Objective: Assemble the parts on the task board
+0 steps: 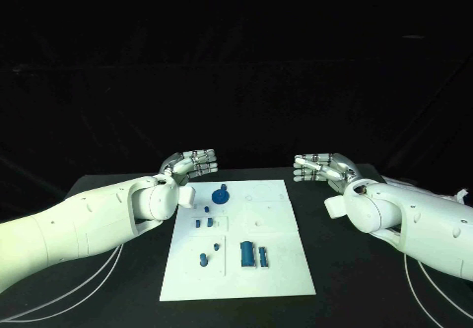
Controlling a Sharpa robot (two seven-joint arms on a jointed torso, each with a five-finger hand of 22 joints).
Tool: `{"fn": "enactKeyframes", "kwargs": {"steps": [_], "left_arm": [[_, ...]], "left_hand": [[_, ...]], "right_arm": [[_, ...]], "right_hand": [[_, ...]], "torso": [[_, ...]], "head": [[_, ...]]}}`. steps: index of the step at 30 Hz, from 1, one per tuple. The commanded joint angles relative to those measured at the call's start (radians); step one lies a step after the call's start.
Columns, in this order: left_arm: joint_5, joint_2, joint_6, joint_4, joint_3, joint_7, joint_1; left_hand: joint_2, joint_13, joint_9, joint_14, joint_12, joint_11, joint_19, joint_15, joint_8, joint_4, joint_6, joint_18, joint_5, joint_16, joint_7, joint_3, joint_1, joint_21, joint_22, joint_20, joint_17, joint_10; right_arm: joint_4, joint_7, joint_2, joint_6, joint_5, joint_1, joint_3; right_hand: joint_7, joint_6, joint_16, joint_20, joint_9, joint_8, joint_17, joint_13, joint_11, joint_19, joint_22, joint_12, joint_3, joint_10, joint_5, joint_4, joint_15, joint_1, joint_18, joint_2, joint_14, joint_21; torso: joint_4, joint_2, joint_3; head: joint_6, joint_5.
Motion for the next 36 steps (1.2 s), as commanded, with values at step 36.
{"fn": "enactKeyframes", "kwargs": {"steps": [36], "left_arm": [[-0.143,-0.036,-0.475,0.322,0.016,0.165,-0.078]], "left_hand": [[0.118,-0.044,-0.047,-0.761,-0.087,-0.139,-0.605,-0.116,-0.104,0.015,-0.743,-0.171,-0.062,-0.231,-0.147,-0.36,-1.026,-0.134,-0.45,-0.221,-0.147,-0.834]], "right_arm": [[0.356,0.21,-0.075,-0.503,0.194,-0.085,0.019]], "right_hand": [[-0.17,-0.761,-0.049,-0.181,-0.131,-0.045,-0.183,-0.113,-0.125,-0.78,-0.26,-0.095,-0.054,-0.819,-0.117,0.002,-0.068,-1.063,-0.178,-0.042,-0.89,-0.262]], "torso": [[0.1145,-0.043,-0.0077]], "head": [[0.08,-0.08]]}}
